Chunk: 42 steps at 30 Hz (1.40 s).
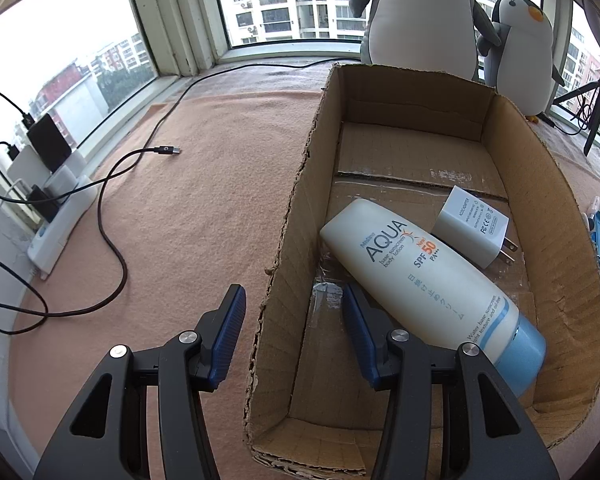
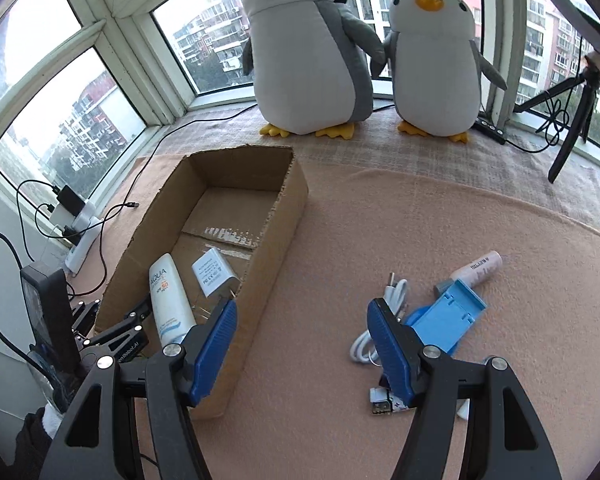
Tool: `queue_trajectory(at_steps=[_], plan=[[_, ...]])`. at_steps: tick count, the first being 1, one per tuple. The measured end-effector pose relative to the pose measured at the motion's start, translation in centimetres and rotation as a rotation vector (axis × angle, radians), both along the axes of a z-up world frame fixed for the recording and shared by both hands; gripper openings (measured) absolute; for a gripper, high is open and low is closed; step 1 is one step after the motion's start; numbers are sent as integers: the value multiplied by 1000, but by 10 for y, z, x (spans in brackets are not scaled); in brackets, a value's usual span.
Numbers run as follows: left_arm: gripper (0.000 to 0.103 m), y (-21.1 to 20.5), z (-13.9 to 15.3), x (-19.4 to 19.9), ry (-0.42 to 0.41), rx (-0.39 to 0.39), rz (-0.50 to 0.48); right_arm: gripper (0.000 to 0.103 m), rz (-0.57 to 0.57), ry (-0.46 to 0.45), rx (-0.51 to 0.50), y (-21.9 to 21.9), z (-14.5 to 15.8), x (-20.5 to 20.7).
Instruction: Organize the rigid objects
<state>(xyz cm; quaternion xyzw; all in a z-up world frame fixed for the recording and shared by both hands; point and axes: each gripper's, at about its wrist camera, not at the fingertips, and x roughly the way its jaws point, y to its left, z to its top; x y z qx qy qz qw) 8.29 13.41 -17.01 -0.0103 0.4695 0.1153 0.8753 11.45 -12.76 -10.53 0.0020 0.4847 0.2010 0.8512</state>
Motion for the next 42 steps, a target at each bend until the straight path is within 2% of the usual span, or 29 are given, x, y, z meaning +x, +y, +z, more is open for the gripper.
queue_trajectory(at_steps=[5,10,13,15,20,22,29,37,42], plan=[[49,0,0,0,0,1,0,61,-81,31,-3,-46,-7,5],[49,0,0,0,-1,3,2,41,-130,91,58,-73,-14,12],[49,0,0,0,-1,2,1,31,-141,128,115,-73,-19,19],[49,1,0,-1,0,1,0,19,-147,151,142,-69,-24,26],[49,1,0,-1,0,0,0,12,-188,232,233,-63,-43,48],[49,1,0,-1,-1,-2,0,11,-207,260,259,-63,-51,54],[49,1,0,-1,-1,-1,-1,11,-238,298,222,-66,-65,54],[49,-1,0,-1,1,8,-3,11,-245,295,172,-101,-69,22],[49,-2,0,0,3,20,-6,8,-282,263,153,-128,-68,19]])
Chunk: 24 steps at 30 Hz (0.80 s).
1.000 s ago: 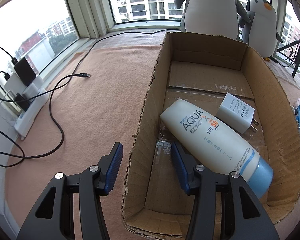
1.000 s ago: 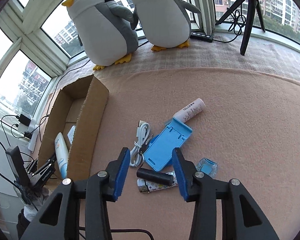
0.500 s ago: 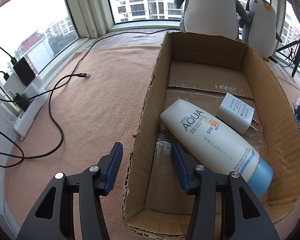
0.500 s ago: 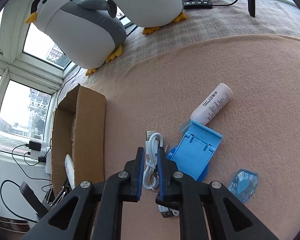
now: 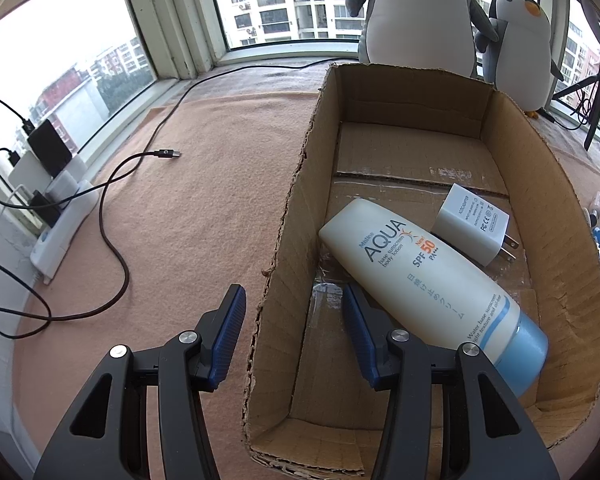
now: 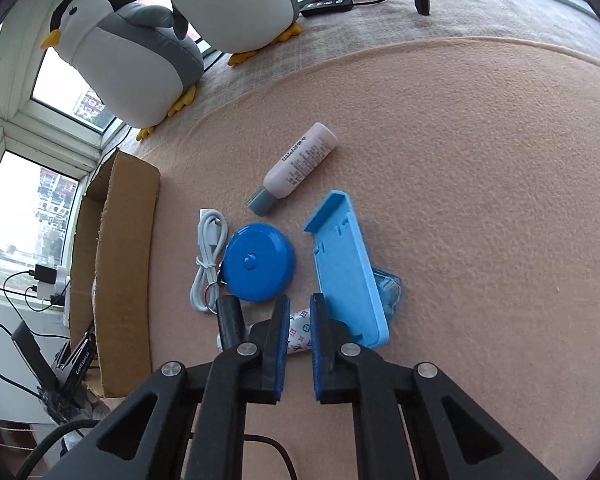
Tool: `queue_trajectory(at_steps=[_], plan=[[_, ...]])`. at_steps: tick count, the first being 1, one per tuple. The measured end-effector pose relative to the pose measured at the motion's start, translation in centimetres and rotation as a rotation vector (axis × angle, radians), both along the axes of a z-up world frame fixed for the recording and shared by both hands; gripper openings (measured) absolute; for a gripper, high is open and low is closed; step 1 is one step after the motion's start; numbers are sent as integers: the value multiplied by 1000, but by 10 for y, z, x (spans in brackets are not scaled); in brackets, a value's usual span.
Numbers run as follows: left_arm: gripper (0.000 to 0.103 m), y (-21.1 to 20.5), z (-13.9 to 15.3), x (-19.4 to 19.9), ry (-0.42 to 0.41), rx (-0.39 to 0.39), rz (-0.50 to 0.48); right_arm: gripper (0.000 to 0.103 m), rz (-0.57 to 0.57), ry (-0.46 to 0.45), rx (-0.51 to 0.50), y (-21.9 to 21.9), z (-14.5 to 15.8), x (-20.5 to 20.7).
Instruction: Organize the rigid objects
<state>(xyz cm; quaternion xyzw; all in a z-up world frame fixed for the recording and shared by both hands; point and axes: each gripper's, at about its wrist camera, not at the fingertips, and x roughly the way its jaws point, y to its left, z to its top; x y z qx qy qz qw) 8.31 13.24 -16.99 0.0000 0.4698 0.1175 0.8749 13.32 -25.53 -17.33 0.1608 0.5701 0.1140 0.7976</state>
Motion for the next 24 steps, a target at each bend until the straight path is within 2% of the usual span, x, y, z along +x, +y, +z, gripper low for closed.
queue_trajectory(at_steps=[4,7,10,16,18,20,24], plan=[[49,0,0,0,1,2,-2,10,-6,-9,-56,-10,-6,4],[49,0,0,0,0,3,-1,7,-19,-33,-59,-18,-7,8],[49,0,0,1,1,6,-1,7,-26,-79,-157,-22,-1,12],[49,-1,0,0,-1,11,2,15,-57,-123,-156,-40,13,14],[49,-1,-1,0,-2,13,2,24,-80,-114,-128,-50,14,17],[49,-1,-1,0,-2,14,2,28,-96,-110,-117,-58,15,21],[49,-2,-1,0,0,19,-2,29,-94,-98,-97,-62,15,32]])
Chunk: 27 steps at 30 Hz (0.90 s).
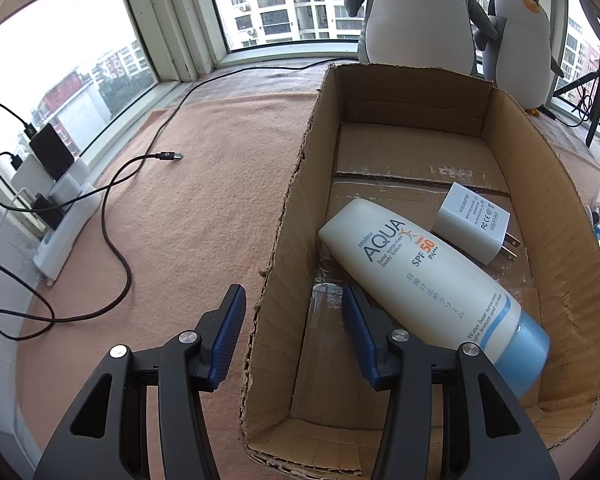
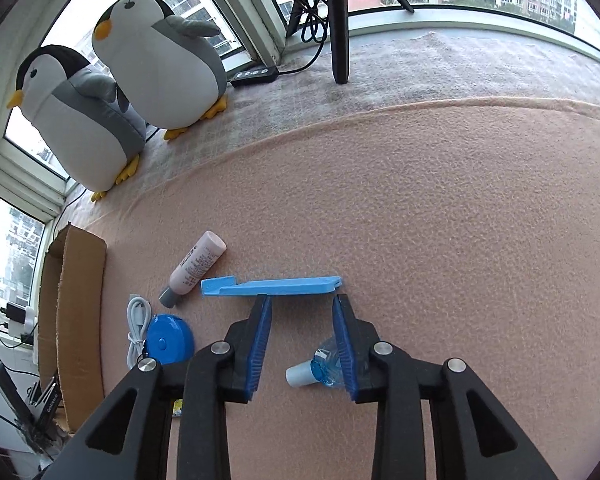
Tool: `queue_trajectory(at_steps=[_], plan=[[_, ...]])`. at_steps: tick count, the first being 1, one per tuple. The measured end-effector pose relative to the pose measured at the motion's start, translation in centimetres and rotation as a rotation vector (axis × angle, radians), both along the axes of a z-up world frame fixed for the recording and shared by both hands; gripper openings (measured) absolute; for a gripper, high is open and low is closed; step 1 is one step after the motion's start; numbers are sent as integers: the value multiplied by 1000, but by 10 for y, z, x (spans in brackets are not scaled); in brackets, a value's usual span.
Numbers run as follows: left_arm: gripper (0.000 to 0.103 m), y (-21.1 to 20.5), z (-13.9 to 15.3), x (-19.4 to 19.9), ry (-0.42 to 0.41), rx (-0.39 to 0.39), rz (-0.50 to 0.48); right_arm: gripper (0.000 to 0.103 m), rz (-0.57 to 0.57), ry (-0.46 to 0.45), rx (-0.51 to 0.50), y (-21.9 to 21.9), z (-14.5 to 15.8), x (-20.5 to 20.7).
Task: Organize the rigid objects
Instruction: 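Release the blue phone stand onto the floor with the right gripper, then grasp the small blue sanitizer bottle with the right gripper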
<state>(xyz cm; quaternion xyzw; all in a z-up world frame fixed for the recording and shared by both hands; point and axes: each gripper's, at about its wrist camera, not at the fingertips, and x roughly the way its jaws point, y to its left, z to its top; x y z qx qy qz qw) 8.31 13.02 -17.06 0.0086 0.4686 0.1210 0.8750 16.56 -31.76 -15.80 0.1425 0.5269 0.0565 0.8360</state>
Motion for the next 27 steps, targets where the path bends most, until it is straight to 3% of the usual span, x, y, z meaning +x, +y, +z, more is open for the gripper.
queue_trajectory(at_steps=[10,17,20,24,27], plan=[[49,-1,0,0,-3,-5,4,29,34,-23,-54,18,7,11],[49,-1,0,-1,-2,-5,0,39,67,-28,-110,15,13,-12],[49,0,0,-1,-3,-5,1,52,64,-14,-176,12,11,-26],[49,0,1,-1,-4,-4,1,64,44,-10,-197,7,5,-39],[49,1,1,-1,-2,-8,-1,69,99,-33,-243,16,1,-42]])
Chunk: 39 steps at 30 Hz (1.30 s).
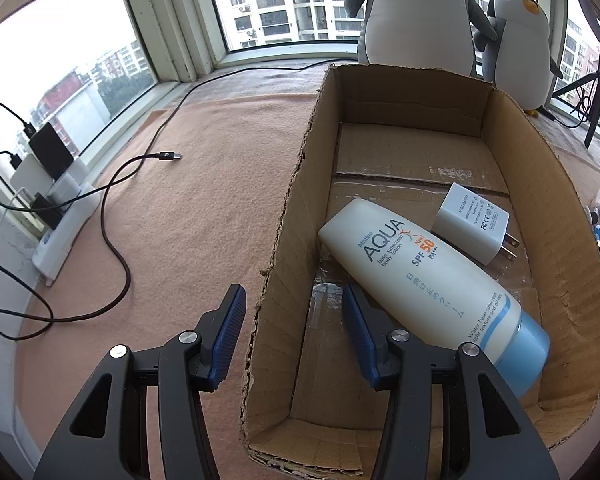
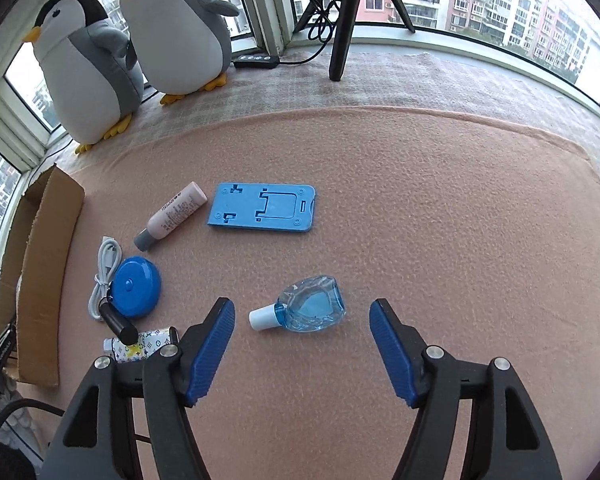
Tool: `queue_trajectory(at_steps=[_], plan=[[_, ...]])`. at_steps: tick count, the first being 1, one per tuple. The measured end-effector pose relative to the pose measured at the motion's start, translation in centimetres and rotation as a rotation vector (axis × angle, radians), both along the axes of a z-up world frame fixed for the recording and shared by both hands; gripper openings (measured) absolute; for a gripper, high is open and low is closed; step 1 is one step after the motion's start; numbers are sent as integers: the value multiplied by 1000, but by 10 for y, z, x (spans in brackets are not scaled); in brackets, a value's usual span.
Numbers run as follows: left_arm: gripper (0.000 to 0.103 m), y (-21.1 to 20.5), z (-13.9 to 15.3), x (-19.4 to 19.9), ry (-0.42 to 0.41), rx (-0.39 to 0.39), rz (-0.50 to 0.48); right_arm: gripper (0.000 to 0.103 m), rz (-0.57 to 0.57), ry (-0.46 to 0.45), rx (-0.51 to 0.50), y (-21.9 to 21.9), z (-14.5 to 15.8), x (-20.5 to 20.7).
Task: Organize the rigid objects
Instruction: 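Grasp the small blue sanitizer bottle with the right gripper, then carry the sanitizer bottle into the box and open the right gripper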
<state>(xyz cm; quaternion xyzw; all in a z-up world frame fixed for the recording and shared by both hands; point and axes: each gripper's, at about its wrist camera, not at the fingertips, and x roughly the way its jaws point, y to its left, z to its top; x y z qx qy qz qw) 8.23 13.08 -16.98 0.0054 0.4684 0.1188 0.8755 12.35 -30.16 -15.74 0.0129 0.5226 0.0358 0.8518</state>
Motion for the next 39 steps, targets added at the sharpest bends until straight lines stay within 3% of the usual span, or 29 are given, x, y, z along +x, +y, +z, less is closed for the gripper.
queue_trajectory(at_steps=[8,19,25,32,39], plan=[[49,0,0,0,0,-4,1,74,157,-18,-98,15,-18,0],[49,0,0,0,0,-4,0,74,173,-14,-110,8,-23,4],[49,1,0,0,-1,-3,0,53,172,-20,-110,9,-20,2],[49,2,0,0,-2,-8,1,53,177,-24,-129,12,-17,-1],[49,3,-1,-2,-7,-13,3,53,217,-88,-96,39,12,-5]])
